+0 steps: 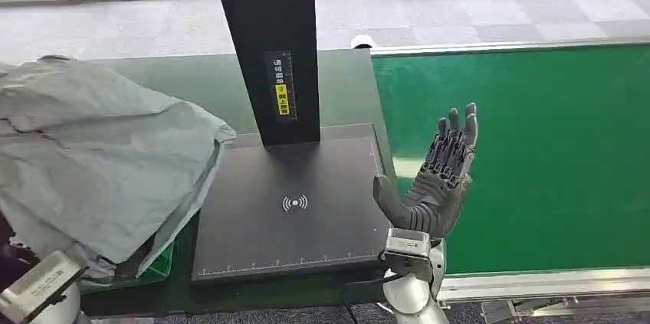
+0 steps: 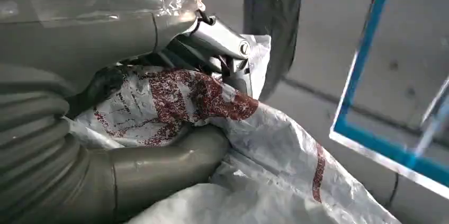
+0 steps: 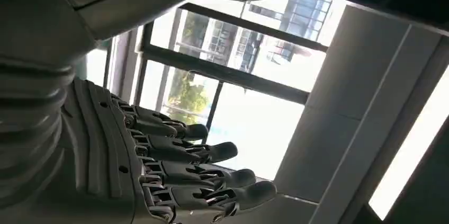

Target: Moved the parcel from conveyor to table for the left to box.

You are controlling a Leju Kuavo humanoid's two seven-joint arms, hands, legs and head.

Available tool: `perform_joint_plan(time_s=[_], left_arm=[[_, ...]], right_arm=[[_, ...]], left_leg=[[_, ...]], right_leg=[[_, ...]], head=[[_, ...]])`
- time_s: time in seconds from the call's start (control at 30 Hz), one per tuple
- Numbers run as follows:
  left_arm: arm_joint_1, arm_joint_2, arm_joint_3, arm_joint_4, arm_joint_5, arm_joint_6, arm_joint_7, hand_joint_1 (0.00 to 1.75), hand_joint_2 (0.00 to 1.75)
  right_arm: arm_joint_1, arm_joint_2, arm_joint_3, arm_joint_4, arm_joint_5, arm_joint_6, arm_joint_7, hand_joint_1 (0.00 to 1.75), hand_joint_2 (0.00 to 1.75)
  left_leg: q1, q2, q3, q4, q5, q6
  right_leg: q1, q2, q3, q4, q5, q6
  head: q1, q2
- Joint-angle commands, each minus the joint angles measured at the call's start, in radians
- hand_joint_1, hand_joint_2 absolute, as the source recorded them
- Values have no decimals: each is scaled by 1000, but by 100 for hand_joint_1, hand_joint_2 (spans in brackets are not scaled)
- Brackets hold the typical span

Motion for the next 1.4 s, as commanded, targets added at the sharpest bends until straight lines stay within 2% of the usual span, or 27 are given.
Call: perform_joint_plan(time_s=[0.03, 0.07, 0.1, 0.13, 0.17, 0.2, 0.27, 0.3, 0.4, 0.43, 0.7, 1.0, 1.03, 1.33, 1.37, 1.4], left_arm=[[-269, 20, 434, 289, 99, -3, -42, 175, 175], [-322, 70, 478, 379, 114, -3, -42, 175, 175], [-346, 69, 505, 408, 116, -3, -42, 175, 175], [-510, 114, 677, 712, -68, -3, 27, 175, 175], [-530, 149, 687, 779, -56, -3, 22, 175, 175], [-645, 190, 793, 912, -107, -3, -42, 175, 175], [-685, 223, 817, 990, -115, -3, -42, 175, 175], [-720, 206, 852, 1005, -165, -3, -42, 175, 175], [-752, 177, 900, 1014, -227, -3, -41, 175, 175], [-763, 171, 916, 1015, -242, -3, -42, 175, 175], [-773, 188, 944, 1036, -270, -3, -42, 175, 175], [-730, 188, 910, 1007, -213, -3, -42, 171, 175], [-712, 190, 880, 992, -169, -3, -42, 101, 175], [-703, 188, 871, 980, -155, -3, -42, 101, 175], [-691, 185, 849, 962, -117, -3, -42, 0, 175], [-683, 186, 837, 951, -98, -3, -42, 0, 175]], right_arm=[[23, 31, -12, 35, -8, 2, 0, 0, 175], [26, 31, -10, 35, -8, 2, 0, 0, 175], [26, 31, -6, 35, -7, 2, 0, 0, 175], [33, 31, -6, 27, -12, 2, 0, 0, 175], [34, 31, -5, 26, -12, 2, 0, 0, 175], [38, 31, -5, 21, -10, 2, 0, 0, 175], [41, 31, -12, 9, -6, 2, 0, 0, 175], [34, 31, -19, 11, -3, 2, 0, 0, 175], [25, 31, -30, 21, -6, 2, 0, 0, 175], [24, 31, -30, 22, -5, 2, 0, 0, 175], [20, 31, -26, 28, -7, 2, 0, 0, 175], [7, 31, -33, 77, -12, 2, 0, 0, 175], [4, 31, -33, 83, -15, 2, 0, 0, 175], [2, 31, -33, 86, -17, 2, 0, 0, 175], [0, 31, -29, 91, -27, 2, 0, 0, 175], [-1, 31, -33, 92, -23, 2, 0, 0, 175]], left_leg=[[0, -1, 2, -3, 3, 0], [0, -2, 2, -4, 4, -1], [1, 0, 2, -6, 5, -1], [0, -1, 3, -6, 6, -2], [0, -1, 3, -2, 3, -2], [-2, -5, 5, -4, 5, -3], [-1, -5, 3, -3, 6, -3], [-1, -4, 3, -4, 7, -4], [1, -2, 0, -5, 11, -4], [1, 4, 0, -1, 7, -4], [2, 2, -1, -2, 7, -4], [2, 3, -2, -3, 8, -4], [2, 3, -1, -4, 8, -4], [3, 4, -3, -1, 7, -4], [3, 4, -3, -2, 7, -4], [2, 4, -3, -1, 7, -4]], right_leg=[[0, -2, 2, -2, 2, -1], [1, -3, 1, -3, 3, -2], [1, -1, 1, -5, 4, -3], [1, -3, 2, -5, 4, -3], [0, -2, 2, -1, 1, -2], [-1, -6, 4, -1, 1, -3], [0, -6, 2, 0, 3, -4], [0, -5, 2, -1, 4, -5], [2, -3, 0, -3, 8, -6], [3, 2, -3, 0, 7, -7], [4, 2, -3, -1, 8, -6], [4, 2, -3, -2, 9, -6], [5, 2, -3, -3, 9, -6], [5, 3, -4, 0, 8, -6], [5, 3, -4, -2, 9, -6], [4, 3, -4, 0, 8, -6]], head=[[0, 0], [0, 0], [0, 0], [0, 0], [0, 0], [0, 0], [0, 0], [0, 0], [-2, 0], [0, 0], [0, 0], [0, 0], [0, 0], [0, 0], [0, 0], [0, 0]])
